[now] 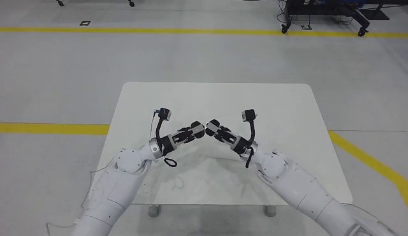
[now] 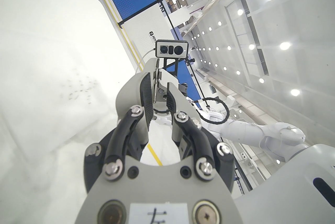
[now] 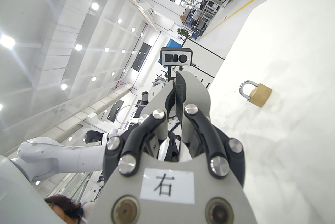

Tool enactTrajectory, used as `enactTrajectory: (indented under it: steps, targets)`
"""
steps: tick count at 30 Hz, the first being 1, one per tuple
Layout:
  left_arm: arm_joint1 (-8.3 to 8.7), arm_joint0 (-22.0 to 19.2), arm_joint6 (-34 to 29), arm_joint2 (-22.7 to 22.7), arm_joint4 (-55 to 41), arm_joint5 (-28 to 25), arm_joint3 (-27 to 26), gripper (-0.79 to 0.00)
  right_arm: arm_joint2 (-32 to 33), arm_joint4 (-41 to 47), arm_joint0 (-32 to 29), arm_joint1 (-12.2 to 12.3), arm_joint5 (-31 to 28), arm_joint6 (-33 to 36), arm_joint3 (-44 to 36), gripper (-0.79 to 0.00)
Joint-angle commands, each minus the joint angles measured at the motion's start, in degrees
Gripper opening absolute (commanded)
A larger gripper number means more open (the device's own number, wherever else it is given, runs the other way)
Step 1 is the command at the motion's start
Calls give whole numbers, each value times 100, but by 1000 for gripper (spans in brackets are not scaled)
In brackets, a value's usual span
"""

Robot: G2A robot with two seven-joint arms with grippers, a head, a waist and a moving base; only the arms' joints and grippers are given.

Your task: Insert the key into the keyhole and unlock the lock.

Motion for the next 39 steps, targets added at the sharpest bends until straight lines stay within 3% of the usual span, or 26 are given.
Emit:
enactTrajectory:
  steps: [1,15,16,17,37,39]
  targets:
    - [1,1,14,6,14,5,5,-751,33,-78,-32,-18,5,-18,-28,-785]
    - [8,-2,318,64,530,-89,-25,-785,304,-340,-211,-119,94,34,-76,-785]
    - [9,11,352,68,566,-100,-30,-785,326,-349,-225,-124,98,46,-84,-425]
    - [9,18,374,73,581,-95,-39,-785,350,-366,-237,-128,112,52,-89,0]
    - [12,101,588,-5,278,70,-116,-785,479,-510,-309,-133,172,-7,-194,0]
    - [15,148,561,-21,120,196,-190,-785,480,-846,-293,-128,282,70,-189,0]
